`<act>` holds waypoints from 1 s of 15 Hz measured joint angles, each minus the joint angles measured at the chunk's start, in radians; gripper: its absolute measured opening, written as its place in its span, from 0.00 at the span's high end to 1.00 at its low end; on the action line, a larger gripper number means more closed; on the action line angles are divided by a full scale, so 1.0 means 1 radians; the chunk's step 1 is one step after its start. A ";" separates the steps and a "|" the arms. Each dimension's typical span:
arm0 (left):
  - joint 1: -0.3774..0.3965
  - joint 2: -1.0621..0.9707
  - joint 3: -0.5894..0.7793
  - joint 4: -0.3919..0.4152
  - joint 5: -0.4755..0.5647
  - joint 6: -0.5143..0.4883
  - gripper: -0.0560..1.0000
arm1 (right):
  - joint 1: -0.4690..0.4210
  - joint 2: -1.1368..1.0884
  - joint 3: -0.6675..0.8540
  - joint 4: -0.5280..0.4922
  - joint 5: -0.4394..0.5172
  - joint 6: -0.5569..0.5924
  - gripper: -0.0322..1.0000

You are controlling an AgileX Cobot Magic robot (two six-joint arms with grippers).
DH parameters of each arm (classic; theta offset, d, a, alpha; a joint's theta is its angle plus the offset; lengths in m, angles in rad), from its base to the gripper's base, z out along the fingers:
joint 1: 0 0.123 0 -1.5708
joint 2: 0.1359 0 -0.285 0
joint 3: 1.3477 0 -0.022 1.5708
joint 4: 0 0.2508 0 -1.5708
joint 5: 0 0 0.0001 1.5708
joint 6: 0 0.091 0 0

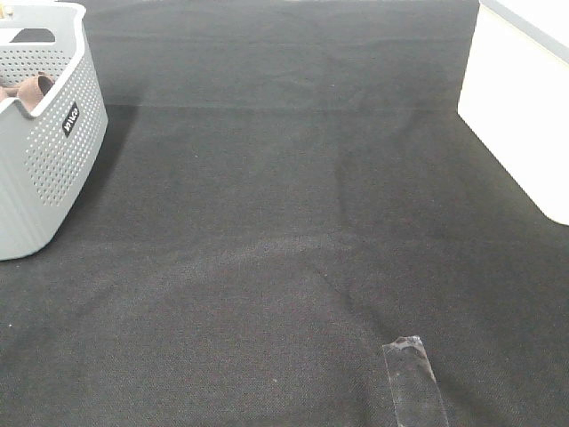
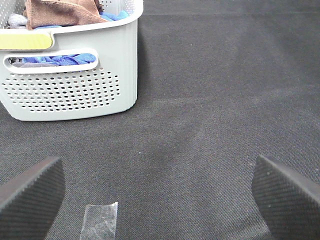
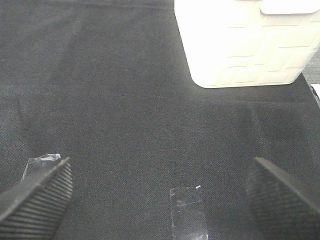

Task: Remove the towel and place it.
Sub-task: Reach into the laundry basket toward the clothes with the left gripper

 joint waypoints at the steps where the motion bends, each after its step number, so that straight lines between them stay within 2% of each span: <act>1: 0.000 0.000 0.000 0.000 0.000 0.000 0.04 | 0.000 0.000 0.000 0.000 0.000 0.000 0.10; 15: 0.000 0.000 0.000 0.000 0.000 0.000 0.04 | 0.000 0.000 0.000 0.000 0.000 0.000 0.10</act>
